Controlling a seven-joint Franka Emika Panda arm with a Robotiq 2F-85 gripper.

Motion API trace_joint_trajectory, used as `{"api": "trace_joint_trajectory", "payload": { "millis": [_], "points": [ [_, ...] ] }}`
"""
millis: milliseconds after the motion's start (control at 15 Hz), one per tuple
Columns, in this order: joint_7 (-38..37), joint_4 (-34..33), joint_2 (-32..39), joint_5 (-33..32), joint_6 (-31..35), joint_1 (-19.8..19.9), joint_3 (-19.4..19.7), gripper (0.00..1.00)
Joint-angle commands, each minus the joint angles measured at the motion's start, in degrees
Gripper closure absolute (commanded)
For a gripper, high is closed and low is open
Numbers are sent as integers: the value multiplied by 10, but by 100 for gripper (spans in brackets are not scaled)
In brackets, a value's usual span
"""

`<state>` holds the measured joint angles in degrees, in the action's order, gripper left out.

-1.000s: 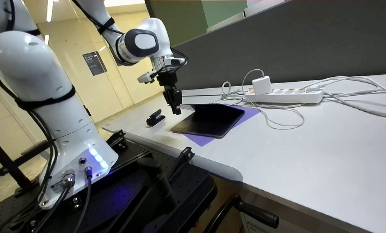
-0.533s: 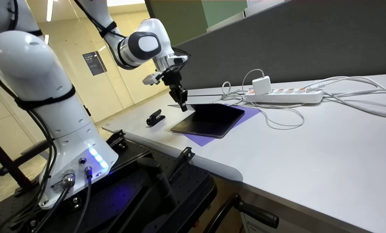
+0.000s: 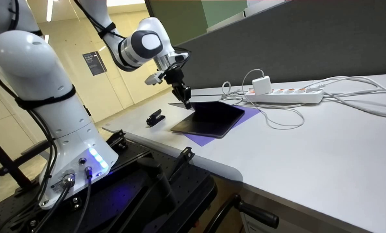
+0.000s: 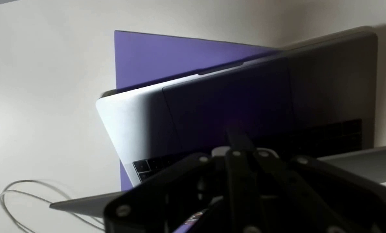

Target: Open the laptop fully

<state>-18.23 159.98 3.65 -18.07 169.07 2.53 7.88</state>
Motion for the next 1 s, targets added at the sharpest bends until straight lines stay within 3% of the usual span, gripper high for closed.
{"api": "trace_joint_trajectory", "payload": {
  "millis": [0, 533, 933],
  "points": [
    [-62, 0, -29, -64, 12, -6, 15, 100],
    [-118, -1, -84, -136, 13, 4, 12, 100],
    [-114, -3, -103, -132, 15, 21, 22, 100]
  ]
}}
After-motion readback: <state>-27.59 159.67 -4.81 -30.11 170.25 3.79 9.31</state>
